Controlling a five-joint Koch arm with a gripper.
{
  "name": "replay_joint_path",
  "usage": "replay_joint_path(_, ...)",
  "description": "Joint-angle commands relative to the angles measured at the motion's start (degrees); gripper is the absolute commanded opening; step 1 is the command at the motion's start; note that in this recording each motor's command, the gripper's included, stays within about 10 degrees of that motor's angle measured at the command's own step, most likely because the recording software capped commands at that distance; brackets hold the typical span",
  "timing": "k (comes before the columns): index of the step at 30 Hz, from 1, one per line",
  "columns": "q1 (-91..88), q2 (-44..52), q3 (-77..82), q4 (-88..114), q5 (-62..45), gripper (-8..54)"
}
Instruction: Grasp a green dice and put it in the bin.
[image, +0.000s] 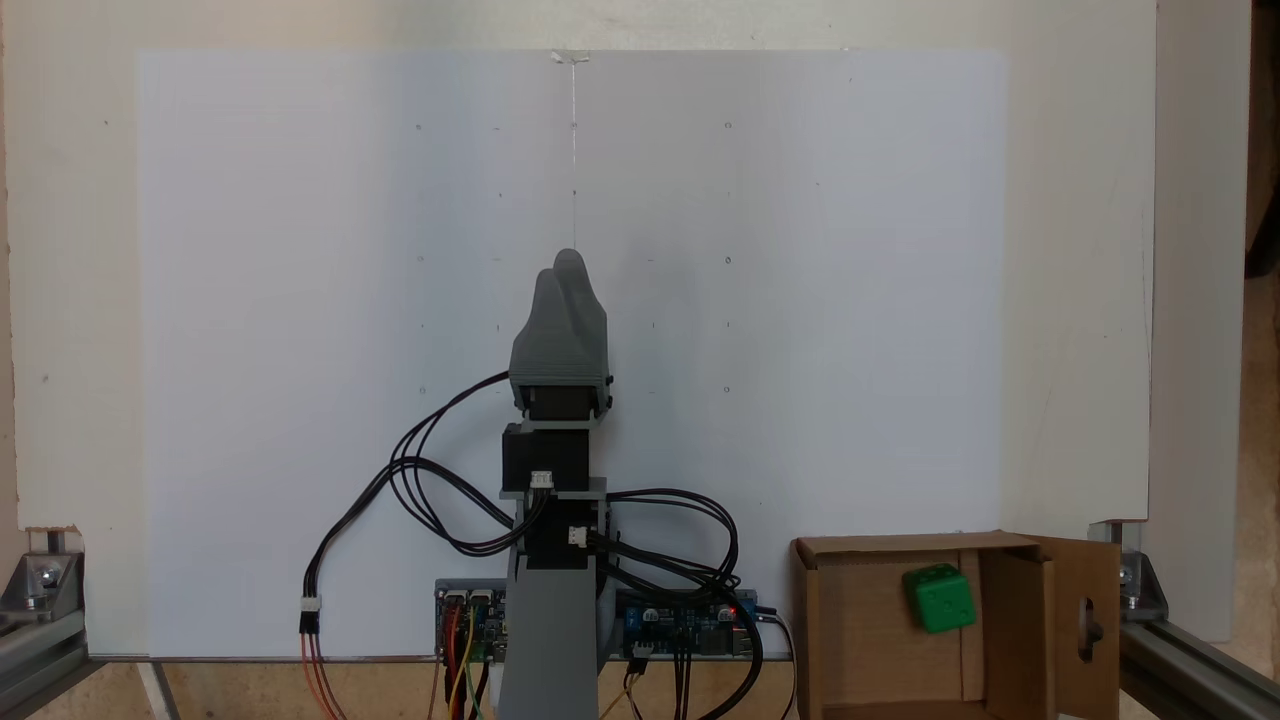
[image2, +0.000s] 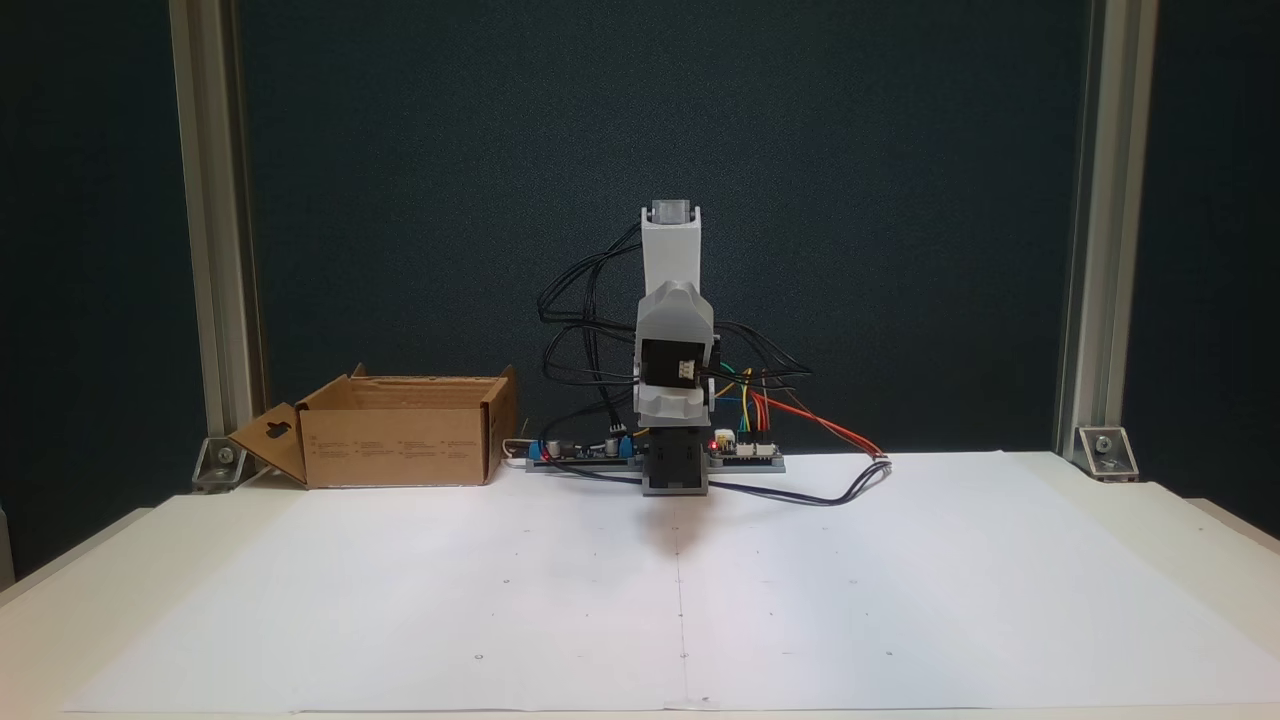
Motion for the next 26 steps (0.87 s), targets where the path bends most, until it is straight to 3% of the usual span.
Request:
replay_joint_path(1,0.3,6.3,2.7,-4.9,1.3,44.3)
replay_joint_path(26,0.1,6.1,2.7,-4.2,1.3,44.4)
